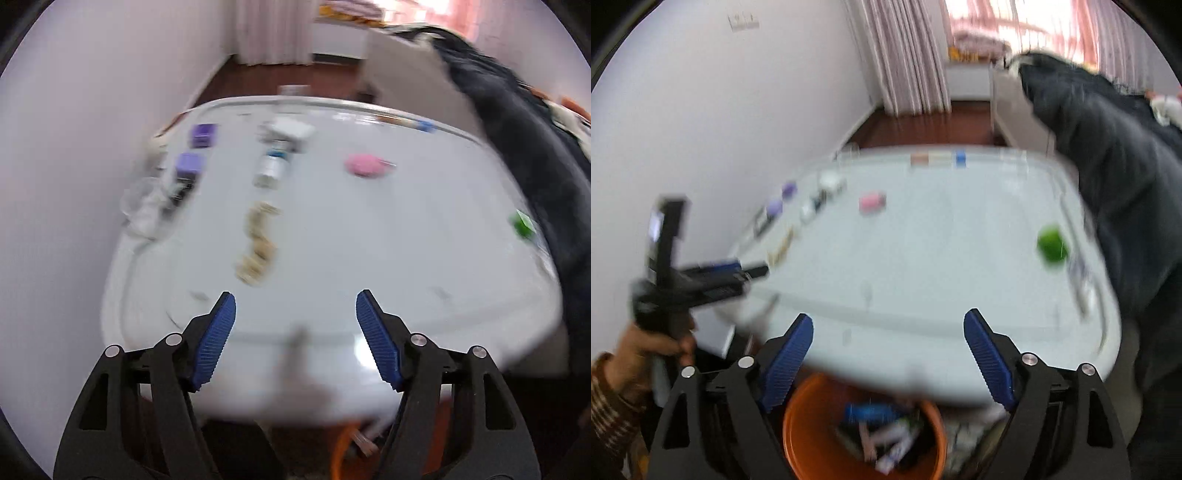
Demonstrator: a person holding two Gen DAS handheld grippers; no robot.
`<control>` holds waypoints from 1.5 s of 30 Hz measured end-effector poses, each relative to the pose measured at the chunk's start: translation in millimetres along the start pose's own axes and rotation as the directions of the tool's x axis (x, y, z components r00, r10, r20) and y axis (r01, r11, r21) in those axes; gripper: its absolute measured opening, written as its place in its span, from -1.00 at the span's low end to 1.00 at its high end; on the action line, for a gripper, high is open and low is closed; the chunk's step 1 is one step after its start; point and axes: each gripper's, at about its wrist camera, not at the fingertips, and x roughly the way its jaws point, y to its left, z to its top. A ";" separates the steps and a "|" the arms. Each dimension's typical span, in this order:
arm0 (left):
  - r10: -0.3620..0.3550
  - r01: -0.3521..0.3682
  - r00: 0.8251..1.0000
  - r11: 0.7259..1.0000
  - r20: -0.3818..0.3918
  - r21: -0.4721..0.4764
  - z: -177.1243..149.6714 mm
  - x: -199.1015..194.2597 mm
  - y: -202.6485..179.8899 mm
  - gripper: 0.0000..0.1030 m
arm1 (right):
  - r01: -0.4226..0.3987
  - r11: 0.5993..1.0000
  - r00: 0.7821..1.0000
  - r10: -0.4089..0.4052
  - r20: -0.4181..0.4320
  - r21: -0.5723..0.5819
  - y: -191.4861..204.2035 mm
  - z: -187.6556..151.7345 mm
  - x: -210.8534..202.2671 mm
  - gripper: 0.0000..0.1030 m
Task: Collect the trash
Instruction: 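Grasp the tan cord with the left tool while the right tool grasps the white charger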
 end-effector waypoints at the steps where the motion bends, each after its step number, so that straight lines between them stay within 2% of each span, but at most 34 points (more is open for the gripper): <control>1: 0.030 -0.030 0.999 0.999 -0.018 -0.018 7.3 12.3 5.8 0.29 | -0.002 1.000 1.000 0.002 0.030 -0.001 0.4 9.5 0.4 0.60; 4: 0.081 -0.083 0.995 0.996 -0.052 -0.036 21.8 38.3 14.3 0.29 | 0.004 1.000 0.999 -0.004 0.054 0.005 2.5 16.4 15.3 0.60; 9: 0.117 -0.117 0.991 0.993 -0.069 0.015 31.2 64.3 11.0 0.25 | -0.032 0.998 0.999 0.033 -0.031 0.045 -4.6 3.3 48.5 0.60; 11: 0.093 -0.093 0.995 0.996 -0.045 0.000 31.1 67.7 14.3 0.04 | -0.033 0.999 0.999 0.034 -0.033 0.042 -6.1 2.5 50.6 0.60; 13: 0.077 -0.076 0.997 0.997 -0.017 0.011 31.0 65.3 14.0 -0.70 | -0.007 1.000 1.000 0.008 -0.025 0.026 -7.0 1.2 50.6 0.60; 16: -0.031 0.032 0.999 0.998 0.016 -0.059 30.5 54.0 20.7 -0.71 | 0.016 0.999 1.000 -0.015 -0.025 0.032 -12.6 0.3 53.7 0.60; 19: -0.082 0.086 0.994 0.995 0.073 -0.047 32.4 30.9 16.0 -0.71 | 0.017 0.999 0.999 -0.016 -0.036 0.030 -12.8 3.9 57.5 0.60; 23: -0.111 0.112 0.983 0.994 0.145 0.003 38.9 4.0 5.4 -0.71 | 0.017 0.999 0.999 -0.019 -0.050 -0.048 4.7 17.8 69.1 0.60; 26: -0.147 0.150 0.974 0.989 0.174 -0.004 44.5 -4.4 3.7 -0.71 | -0.008 0.992 0.998 0.000 -0.061 -0.125 26.1 39.3 88.8 0.60; 32: -0.178 0.185 0.963 0.983 0.202 -0.016 50.7 -15.6 10.9 -0.71 | -0.026 0.960 0.999 0.019 -0.029 -0.279 73.3 103.8 162.5 0.60; 35: -0.184 0.193 0.961 0.981 0.208 -0.021 49.8 -20.2 18.7 -0.71 | -0.019 0.944 0.999 0.008 -0.036 -0.331 92.7 128.5 205.8 0.53; 41: -0.201 0.212 0.961 0.976 0.192 -0.041 49.5 -18.0 28.2 -0.71 | -0.026 0.903 0.994 -0.022 -0.105 -0.429 133.8 167.6 297.8 0.46; 45: -0.222 0.232 0.956 0.972 0.190 -0.031 49.6 -19.7 26.2 -0.71 | -0.037 0.900 0.985 -0.039 -0.166 -0.435 146.3 181.4 333.7 0.46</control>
